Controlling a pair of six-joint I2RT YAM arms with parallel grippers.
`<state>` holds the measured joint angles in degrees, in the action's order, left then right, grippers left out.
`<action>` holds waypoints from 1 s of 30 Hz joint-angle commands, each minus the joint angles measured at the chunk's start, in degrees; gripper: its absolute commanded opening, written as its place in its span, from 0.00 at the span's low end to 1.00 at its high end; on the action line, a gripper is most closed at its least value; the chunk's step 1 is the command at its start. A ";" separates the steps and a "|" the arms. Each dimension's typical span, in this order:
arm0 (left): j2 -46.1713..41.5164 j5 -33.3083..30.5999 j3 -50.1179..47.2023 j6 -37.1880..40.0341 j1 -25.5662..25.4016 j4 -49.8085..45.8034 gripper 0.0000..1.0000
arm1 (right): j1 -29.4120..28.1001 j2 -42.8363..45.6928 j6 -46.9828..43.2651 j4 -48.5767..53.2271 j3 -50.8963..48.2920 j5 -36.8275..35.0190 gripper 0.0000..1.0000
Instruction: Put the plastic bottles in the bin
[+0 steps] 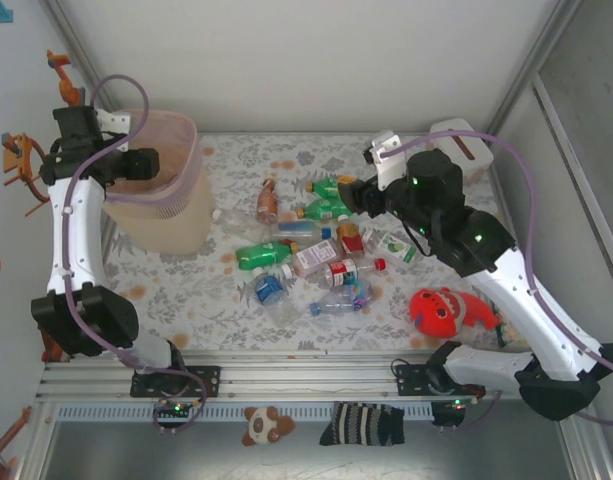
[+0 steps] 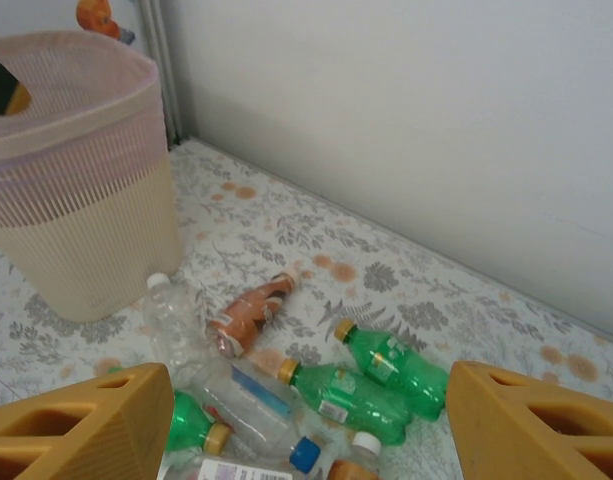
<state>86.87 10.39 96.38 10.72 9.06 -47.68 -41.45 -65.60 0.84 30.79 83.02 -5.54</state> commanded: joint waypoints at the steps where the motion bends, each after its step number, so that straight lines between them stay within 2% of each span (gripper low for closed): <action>1: -3.81 7.09 1.03 -4.07 0.34 -0.51 0.70 | 0.14 -1.87 1.61 2.99 2.06 -1.91 0.72; 8: -9.19 17.16 -0.81 -10.66 0.04 2.02 0.69 | 0.14 -6.35 3.62 7.90 4.28 -2.59 0.72; 12: -11.08 17.89 -1.26 -14.22 -2.17 2.15 0.67 | 0.14 -7.95 5.09 9.27 4.73 -2.84 0.72; 15: -12.05 15.59 -1.95 -15.41 -6.56 2.33 0.66 | 0.11 -8.56 5.88 9.52 4.55 -3.14 0.72; 22: -11.04 4.38 -2.18 -19.52 -20.59 5.17 0.64 | 0.14 -8.67 9.03 10.78 5.00 -5.45 0.71; 25: -8.68 -0.55 -1.95 -19.69 -26.45 6.71 0.64 | 0.14 -7.93 10.31 11.24 4.66 -6.76 0.71; 30: -2.59 -6.39 -0.17 -20.21 -32.52 7.12 0.64 | 0.39 -5.79 11.39 11.74 3.23 -8.07 0.71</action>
<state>81.34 9.52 95.00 -7.90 -21.67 -41.58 -41.45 -73.71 10.26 41.60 86.06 -11.33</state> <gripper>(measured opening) 0.643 0.714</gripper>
